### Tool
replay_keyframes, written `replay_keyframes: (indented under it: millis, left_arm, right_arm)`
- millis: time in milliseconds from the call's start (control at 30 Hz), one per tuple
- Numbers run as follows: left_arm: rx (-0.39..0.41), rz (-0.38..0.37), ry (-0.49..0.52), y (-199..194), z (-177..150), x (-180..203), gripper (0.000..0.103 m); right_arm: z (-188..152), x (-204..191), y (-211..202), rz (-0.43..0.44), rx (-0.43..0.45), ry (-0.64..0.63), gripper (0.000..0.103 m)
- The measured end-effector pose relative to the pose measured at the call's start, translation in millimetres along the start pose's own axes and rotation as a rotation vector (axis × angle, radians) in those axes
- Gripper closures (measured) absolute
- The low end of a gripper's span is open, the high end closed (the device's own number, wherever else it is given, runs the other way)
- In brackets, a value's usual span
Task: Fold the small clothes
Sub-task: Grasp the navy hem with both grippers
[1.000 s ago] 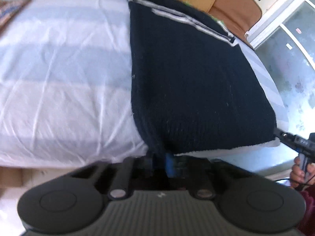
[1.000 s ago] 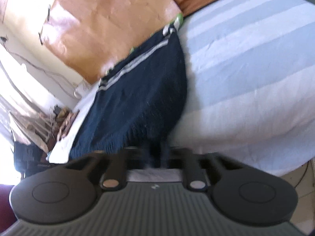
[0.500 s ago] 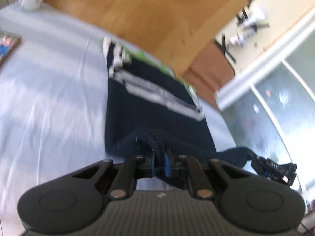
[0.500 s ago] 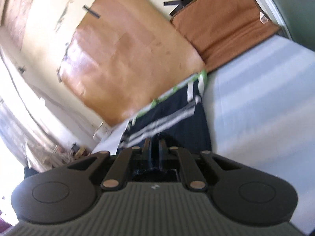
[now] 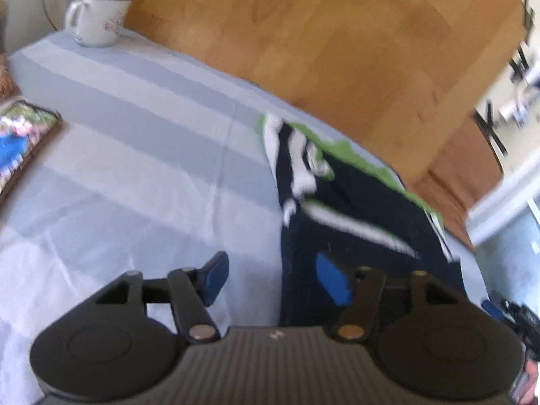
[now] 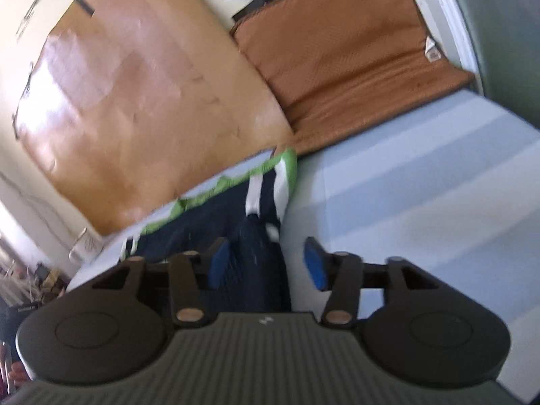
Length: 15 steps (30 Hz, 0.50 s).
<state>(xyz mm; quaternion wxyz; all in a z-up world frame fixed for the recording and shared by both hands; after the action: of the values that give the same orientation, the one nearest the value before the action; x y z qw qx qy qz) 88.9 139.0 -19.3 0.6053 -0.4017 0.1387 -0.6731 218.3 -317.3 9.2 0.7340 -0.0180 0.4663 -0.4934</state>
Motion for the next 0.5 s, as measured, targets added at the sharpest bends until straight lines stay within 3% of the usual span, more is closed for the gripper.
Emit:
replay_keyframes:
  millis: [67, 200, 233, 267, 300, 333, 433, 500]
  left_arm:
    - [-0.019, -0.027, 0.030, 3.9, -9.6, 9.8, 0.044]
    - [-0.011, 0.050, 0.137, 17.4, -7.9, 27.9, 0.045]
    - [-0.004, 0.064, 0.157, 21.8, -5.3, 31.6, 0.051]
    - [-0.004, 0.079, 0.172, 24.9, -5.0, 33.8, 0.075]
    - [-0.009, 0.100, 0.186, 28.5, -3.9, 34.5, 0.090]
    - [-0.011, 0.123, 0.194, 27.1, -1.7, 32.2, 0.095]
    - [0.074, 0.185, 0.238, 18.3, 6.4, 33.8, 0.095]
    - [0.070, 0.221, 0.268, 27.4, 5.9, 31.7, 0.095]
  right_arm:
    - [-8.1, 5.8, 3.9, -0.005, -0.026, 0.026, 0.045]
    - [-16.1, 7.5, 22.2, -0.047, -0.032, 0.022, 0.045]
    - [-17.9, 4.8, 25.4, -0.045, -0.031, 0.003, 0.056]
    - [-18.0, -1.8, 32.3, -0.053, -0.026, -0.019, 0.073]
    - [-20.8, -3.9, 36.1, -0.082, -0.020, -0.057, 0.092]
    - [-21.3, -5.4, 37.7, -0.113, -0.008, -0.076, 0.093]
    - [-14.8, -13.9, 15.7, -0.113, 0.117, -0.099, 0.094]
    - [-17.5, -2.4, 13.4, -0.173, 0.138, -0.086, 0.094]
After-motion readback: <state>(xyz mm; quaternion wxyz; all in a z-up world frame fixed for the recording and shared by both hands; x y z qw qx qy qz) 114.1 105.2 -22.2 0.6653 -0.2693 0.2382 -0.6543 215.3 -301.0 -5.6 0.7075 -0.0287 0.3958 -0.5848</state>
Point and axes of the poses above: each gripper's, at about its wrist camera, not at the fingertips, and y roughly the way its jaws point, x to its right, z to its top, the point moved 10 cm from there along y, roughly the way its jaws point, and after that the axes turned 11 degrees about y, right-handed, at the moved point
